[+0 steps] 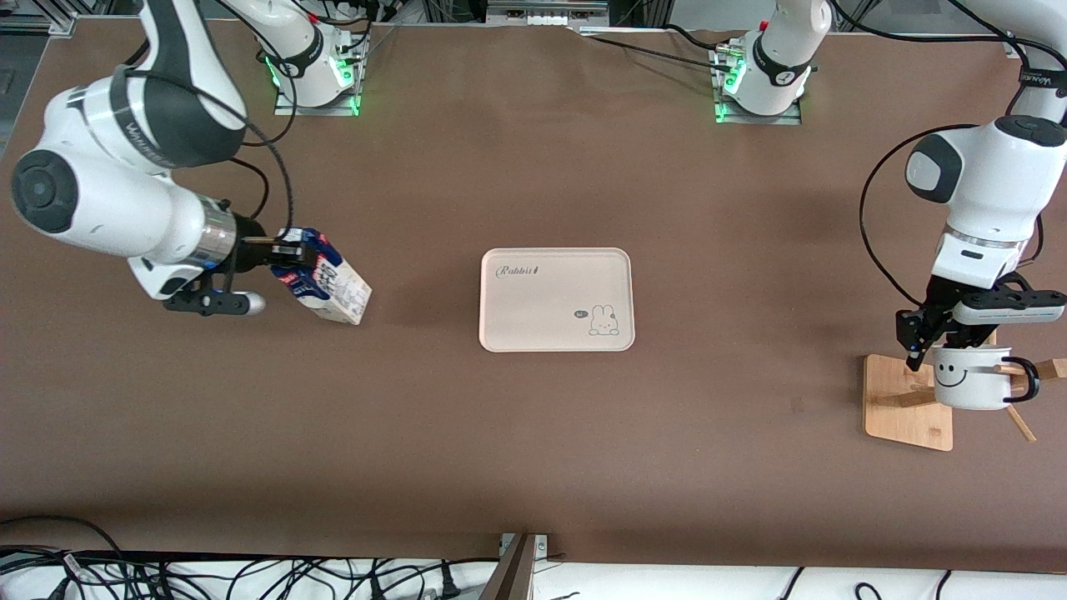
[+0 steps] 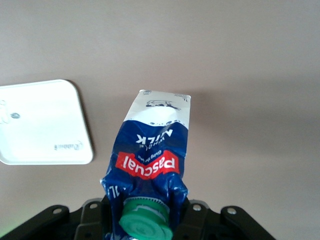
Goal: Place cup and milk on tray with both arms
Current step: 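Carry the carton over the tray while the left gripper lifts the mug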
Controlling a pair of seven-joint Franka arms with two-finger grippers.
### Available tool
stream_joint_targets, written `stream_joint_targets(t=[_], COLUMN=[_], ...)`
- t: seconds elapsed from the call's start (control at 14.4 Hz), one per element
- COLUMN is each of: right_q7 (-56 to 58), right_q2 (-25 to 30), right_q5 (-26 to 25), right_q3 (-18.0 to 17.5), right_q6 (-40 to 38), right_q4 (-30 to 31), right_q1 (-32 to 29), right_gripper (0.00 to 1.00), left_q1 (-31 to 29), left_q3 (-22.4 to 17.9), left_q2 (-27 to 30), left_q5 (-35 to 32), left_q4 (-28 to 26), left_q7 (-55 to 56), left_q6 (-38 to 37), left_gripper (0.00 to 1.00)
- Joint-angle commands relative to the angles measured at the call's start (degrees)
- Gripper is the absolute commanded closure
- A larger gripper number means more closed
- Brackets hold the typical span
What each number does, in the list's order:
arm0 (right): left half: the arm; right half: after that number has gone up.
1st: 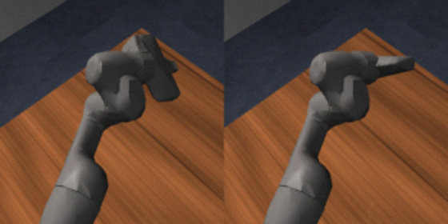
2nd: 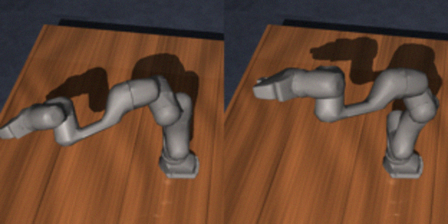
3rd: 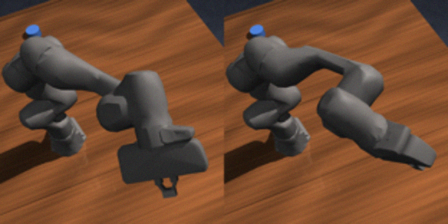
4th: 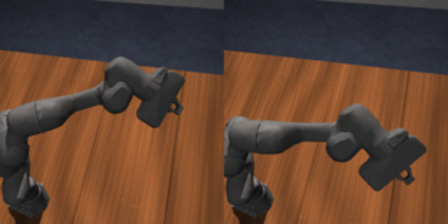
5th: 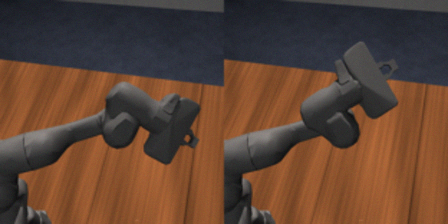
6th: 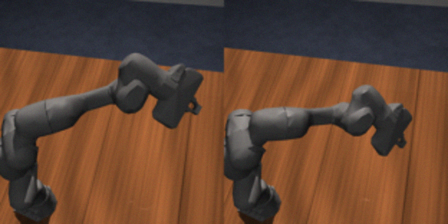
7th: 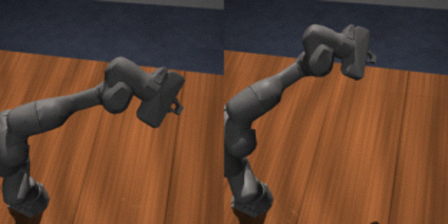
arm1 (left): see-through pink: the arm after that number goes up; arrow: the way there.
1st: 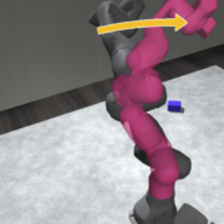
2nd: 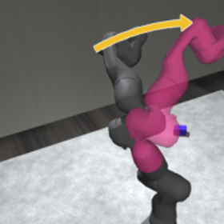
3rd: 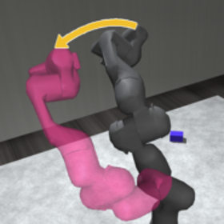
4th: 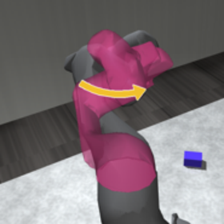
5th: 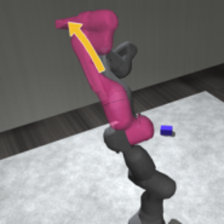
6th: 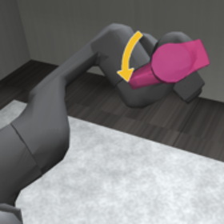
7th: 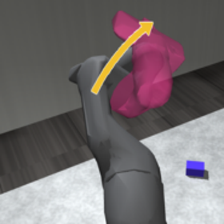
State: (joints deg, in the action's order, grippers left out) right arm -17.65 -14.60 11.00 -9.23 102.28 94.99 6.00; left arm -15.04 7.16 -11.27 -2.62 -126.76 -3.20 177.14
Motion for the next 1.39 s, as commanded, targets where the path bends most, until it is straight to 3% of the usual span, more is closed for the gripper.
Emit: stream_joint_targets(t=[0.0, 0.21, 0.35, 0.55, 0.62, 0.9, 1.11, 1.32], right_q7=[-2.5, -1.8, -2.1, -3.3, -6.6, -12.4, -23.4, -26.7], right_q2=[0.1, -0.8, -1.7, -3.1, -4.9, -13.0, -15.9, -16.3], right_q5=[-1.4, -10.6, -11.6, -11.3, -11.2, -11.1, -9.3, -2.4], right_q3=[-1.4, -1.5, -1.4, -1.4, -1.4, -1.3, -1.2, -1.2], right_q6=[2.1, 1.8, 2.1, 4.1, 4.1, 4.2, 6.9, 7.5], right_q4=[0.0, -0.2, -0.3, -3.0, -6.2, -15.3, -17.3, -17.3], right_q1=[4.2, 14.0, 18.0, 22.3, 23.2, 23.6, 23.4, 23.0], right_gripper=[0.57, 0.57, 0.57, 0.58, 0.59, 0.59, 0.60, 0.61], left_q1=[-0.3, -0.3, -0.3, -0.3, -0.3, -0.3, -0.3, -0.3], left_q3=[-0.3, -0.4, -0.7, -0.7, -0.7, -0.7, -0.7, -0.7], left_q2=[-0.9, -0.9, -0.9, -1.2, -1.2, -1.2, -1.2, -0.9], left_q5=[-1.3, -1.3, -1.3, -1.3, -1.3, -1.3, -1.3, -1.4], left_q4=[2.0, 2.0, 2.1, 2.2, 2.1, 2.6, 2.6, 2.6], left_q7=[-1.7, -2.4, -2.4, -2.4, -2.4, -2.4, -2.4, -2.4], left_q6=[0.4, 0.4, 0.4, 0.4, 0.4, 0.4, 0.4, 0.3], left_gripper=[0.58, 0.58, 0.63, 0.71, 0.80, 1.00, 1.00, 1.00])
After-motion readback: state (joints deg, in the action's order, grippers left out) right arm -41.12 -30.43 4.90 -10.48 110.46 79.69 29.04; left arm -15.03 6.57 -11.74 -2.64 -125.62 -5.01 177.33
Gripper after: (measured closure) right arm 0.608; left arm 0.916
